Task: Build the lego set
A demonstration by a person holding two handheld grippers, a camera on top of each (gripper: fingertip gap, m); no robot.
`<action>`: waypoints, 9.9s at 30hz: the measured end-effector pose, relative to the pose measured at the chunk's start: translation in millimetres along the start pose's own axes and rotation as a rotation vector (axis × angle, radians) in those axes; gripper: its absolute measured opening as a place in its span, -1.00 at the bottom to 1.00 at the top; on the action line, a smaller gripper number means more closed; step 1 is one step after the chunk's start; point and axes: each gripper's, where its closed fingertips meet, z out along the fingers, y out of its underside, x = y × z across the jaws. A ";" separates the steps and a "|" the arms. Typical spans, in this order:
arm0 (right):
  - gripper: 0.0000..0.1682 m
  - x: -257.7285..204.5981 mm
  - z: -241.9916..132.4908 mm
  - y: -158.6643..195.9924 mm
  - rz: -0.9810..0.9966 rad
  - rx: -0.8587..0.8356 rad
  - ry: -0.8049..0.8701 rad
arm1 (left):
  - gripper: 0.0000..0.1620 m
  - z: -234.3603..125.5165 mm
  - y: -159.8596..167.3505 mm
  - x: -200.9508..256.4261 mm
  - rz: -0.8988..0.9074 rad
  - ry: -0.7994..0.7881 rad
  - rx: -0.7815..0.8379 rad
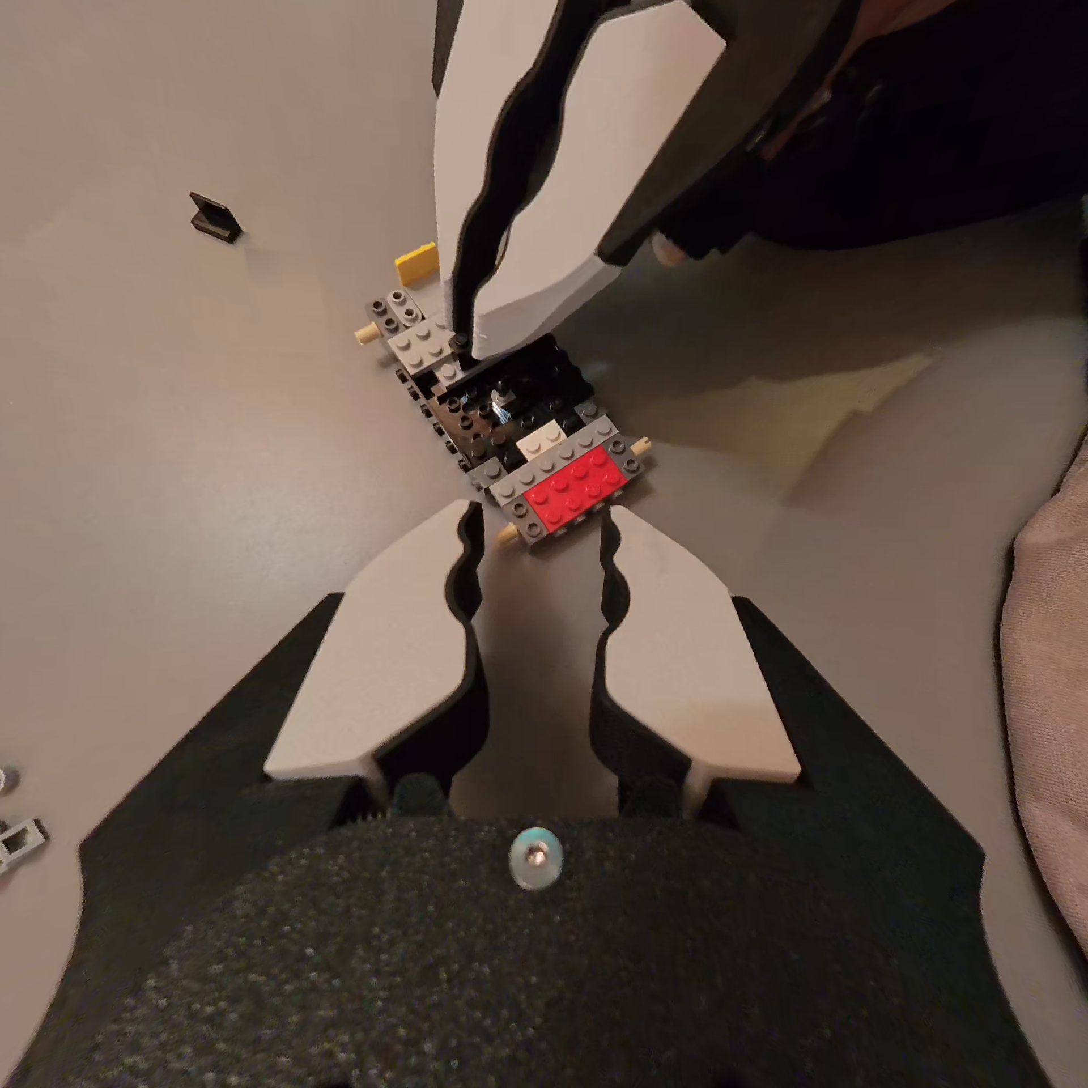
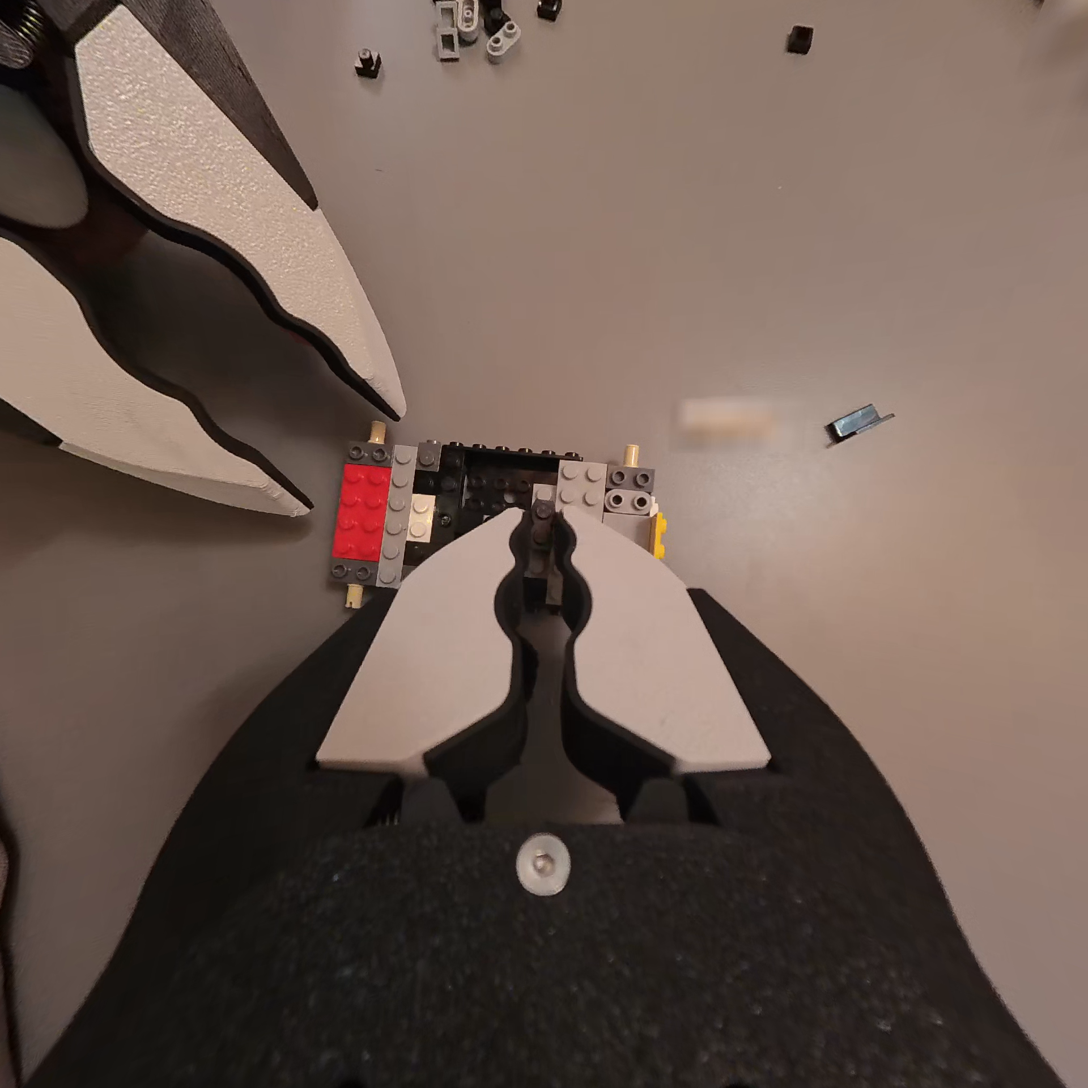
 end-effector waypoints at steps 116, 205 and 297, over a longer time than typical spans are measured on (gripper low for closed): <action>-0.48 -7.9 -33.6 -29.4 -0.432 0.388 0.000 | -0.39 -22.0 -24.8 -11.0 -0.426 0.240 0.317; -0.75 -74.0 -83.6 -70.5 -0.133 0.822 -0.575 | -0.83 -49.5 -69.4 29.4 -0.026 0.210 0.557; -0.24 11.1 -98.7 -43.9 -0.218 0.497 -0.233 | -0.80 -53.4 -53.5 14.7 -0.815 0.732 0.465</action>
